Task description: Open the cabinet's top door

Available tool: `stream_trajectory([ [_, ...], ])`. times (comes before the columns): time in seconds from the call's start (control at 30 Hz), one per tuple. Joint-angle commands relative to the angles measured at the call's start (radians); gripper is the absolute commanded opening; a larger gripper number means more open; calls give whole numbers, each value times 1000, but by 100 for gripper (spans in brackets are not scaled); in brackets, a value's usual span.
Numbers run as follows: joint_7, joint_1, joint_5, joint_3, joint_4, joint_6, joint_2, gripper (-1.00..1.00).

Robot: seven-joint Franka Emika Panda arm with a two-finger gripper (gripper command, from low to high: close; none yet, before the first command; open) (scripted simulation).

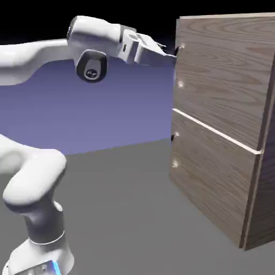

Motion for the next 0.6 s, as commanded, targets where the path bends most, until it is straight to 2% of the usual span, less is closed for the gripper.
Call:
stream_trajectory([
  [0.0, -9, -29, 44, 25, 15, -9, -25, 0],
  [0.57, -163, -522, 783, 448, 272, -163, -457, 0],
])
